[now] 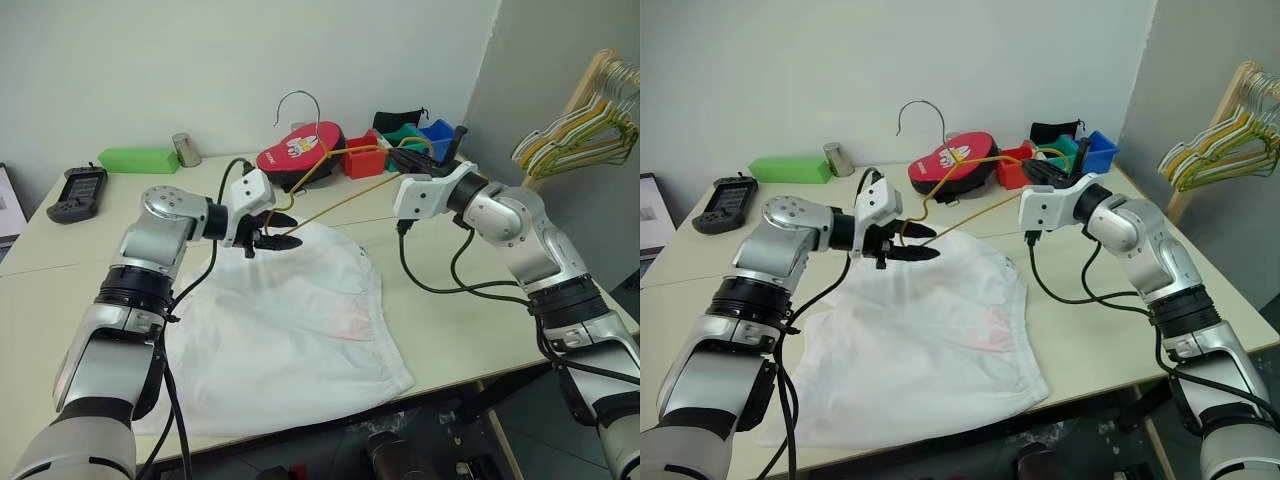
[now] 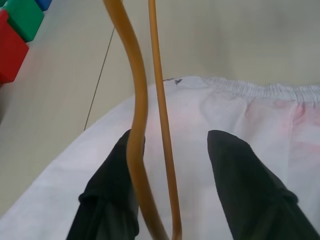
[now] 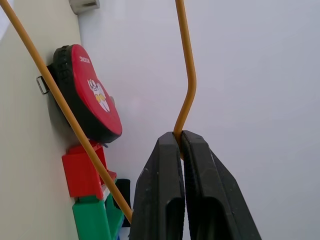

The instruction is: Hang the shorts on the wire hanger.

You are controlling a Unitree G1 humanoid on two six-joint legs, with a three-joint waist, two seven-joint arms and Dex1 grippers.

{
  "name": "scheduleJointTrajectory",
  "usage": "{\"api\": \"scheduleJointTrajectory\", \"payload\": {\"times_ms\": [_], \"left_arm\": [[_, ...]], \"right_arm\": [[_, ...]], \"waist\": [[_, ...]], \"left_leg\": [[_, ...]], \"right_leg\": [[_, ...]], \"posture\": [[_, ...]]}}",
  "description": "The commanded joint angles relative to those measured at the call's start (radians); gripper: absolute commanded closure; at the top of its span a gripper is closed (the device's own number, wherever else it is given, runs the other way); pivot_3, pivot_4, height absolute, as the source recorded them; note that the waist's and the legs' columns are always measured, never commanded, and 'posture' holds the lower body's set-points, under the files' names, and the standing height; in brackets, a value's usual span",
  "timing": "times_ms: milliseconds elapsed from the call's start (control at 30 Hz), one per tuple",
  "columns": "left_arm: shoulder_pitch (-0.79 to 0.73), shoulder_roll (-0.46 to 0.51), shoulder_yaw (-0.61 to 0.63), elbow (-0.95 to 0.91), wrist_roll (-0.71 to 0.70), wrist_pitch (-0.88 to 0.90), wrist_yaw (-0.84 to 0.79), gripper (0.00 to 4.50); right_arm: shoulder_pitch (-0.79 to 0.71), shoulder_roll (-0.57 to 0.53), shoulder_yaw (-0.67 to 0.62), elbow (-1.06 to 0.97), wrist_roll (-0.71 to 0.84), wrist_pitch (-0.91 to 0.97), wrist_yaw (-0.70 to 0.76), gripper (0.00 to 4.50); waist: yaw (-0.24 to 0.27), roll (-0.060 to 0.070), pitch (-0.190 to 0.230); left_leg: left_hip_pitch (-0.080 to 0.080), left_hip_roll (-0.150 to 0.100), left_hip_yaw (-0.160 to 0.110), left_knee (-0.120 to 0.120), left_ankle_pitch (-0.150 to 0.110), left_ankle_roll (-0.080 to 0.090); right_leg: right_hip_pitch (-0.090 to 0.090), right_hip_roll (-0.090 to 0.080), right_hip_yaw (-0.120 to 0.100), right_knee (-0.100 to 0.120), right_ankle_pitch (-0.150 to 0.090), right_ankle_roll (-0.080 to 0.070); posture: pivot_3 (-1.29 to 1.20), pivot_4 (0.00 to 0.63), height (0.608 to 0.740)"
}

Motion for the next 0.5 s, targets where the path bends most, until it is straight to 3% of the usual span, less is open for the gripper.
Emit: {"api": "scheduleJointTrajectory", "payload": {"times_ms": [33,200,367,400,500], "left_arm": [[0.002,0.004,0.035,-0.024,-0.007,-0.013,0.01,3.48],[0.003,0.004,0.039,-0.015,-0.005,-0.019,0.024,4.46],[-0.006,0.003,0.035,-0.004,0.016,-0.03,0.048,4.46],[-0.007,0.004,0.033,-0.001,0.02,-0.035,0.049,4.5],[-0.011,0.001,0.024,0.028,0.064,-0.081,0.095,4.5]], "right_arm": [[-0.022,0.004,-0.016,-0.016,0.004,-0.006,-0.005,4.5],[-0.028,0.011,-0.017,-0.017,0.007,-0.007,0.001,4.5],[-0.019,0.012,-0.013,-0.023,0.032,0.009,0.05,4.5],[-0.014,0.012,-0.008,-0.023,0.044,0.019,0.08,4.0],[0.019,0.015,-0.006,-0.051,0.119,0.092,0.211,3.31]], "waist": [[0.0,0.0,0.0],[0.001,0.0,0.0],[0.001,0.0,0.0],[0.001,0.0,0.0],[0.001,0.0,0.0]], "left_leg": [[0.0,0.0,0.0,0.0,0.0,0.0],[0.0,0.0,0.0,0.0,0.0,0.0],[0.0,0.0,0.0,0.001,0.0,0.0],[0.0,0.0,0.0,0.001,0.0,0.0],[0.001,0.0,0.0,0.001,0.0,0.0]], "right_leg": [[0.0,0.0,0.0,0.0,0.0,0.0],[0.0,0.0,0.0,0.001,0.0,0.0],[0.0,0.0,0.0,0.001,0.0,0.0],[0.0,0.0,0.0,0.001,0.0,0.0],[0.0,0.0,0.0,0.003,0.0,0.0]], "posture": [[-0.09,0.0,0.74],[-0.09,0.0,0.74],[-0.1,0.0,0.74],[-0.1,0.0,0.74],[-0.1,0.0,0.74]]}}
